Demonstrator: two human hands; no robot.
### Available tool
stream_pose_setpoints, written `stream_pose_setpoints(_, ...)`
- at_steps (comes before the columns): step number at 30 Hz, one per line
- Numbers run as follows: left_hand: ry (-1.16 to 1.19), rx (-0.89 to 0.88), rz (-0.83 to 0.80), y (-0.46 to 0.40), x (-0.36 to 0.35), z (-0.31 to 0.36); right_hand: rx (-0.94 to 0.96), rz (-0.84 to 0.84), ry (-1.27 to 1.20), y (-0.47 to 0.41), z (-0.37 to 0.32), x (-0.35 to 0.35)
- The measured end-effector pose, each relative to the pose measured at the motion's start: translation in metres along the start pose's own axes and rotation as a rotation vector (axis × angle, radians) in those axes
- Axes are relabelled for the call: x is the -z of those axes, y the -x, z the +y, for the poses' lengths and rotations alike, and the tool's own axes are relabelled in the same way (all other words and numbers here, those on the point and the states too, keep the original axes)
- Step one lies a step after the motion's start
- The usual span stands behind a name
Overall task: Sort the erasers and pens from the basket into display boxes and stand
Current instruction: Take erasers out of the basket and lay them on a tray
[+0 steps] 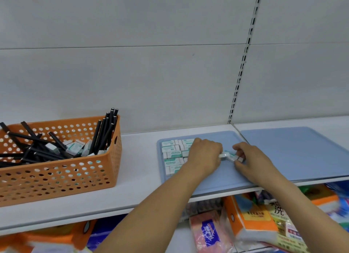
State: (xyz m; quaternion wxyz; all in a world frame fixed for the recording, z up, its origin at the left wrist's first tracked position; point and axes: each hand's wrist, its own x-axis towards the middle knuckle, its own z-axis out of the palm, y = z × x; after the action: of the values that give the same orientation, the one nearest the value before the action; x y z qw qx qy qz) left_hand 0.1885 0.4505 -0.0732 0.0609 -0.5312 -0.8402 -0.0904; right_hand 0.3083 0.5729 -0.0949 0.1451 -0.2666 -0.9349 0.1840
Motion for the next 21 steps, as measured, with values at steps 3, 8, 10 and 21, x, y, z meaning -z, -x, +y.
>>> stream_pose_setpoints(3,0.081,-0.040,0.080,0.013,0.018,0.003,-0.033,0.008,-0.040,0.012,0.009,0.014)
stream_pose_setpoints(8,0.154,-0.148,0.194,0.095,0.023,-0.033,0.157,-0.118,-0.122,0.035,-0.001,0.021)
stream_pose_setpoints(10,0.056,-0.133,0.248,0.122,0.012,-0.053,0.260,-0.192,-0.132,0.039,-0.014,0.015)
stream_pose_setpoints(21,0.320,0.123,0.163,0.138,0.004,-0.070,0.459,-0.154,-0.208,0.034,-0.055,-0.021)
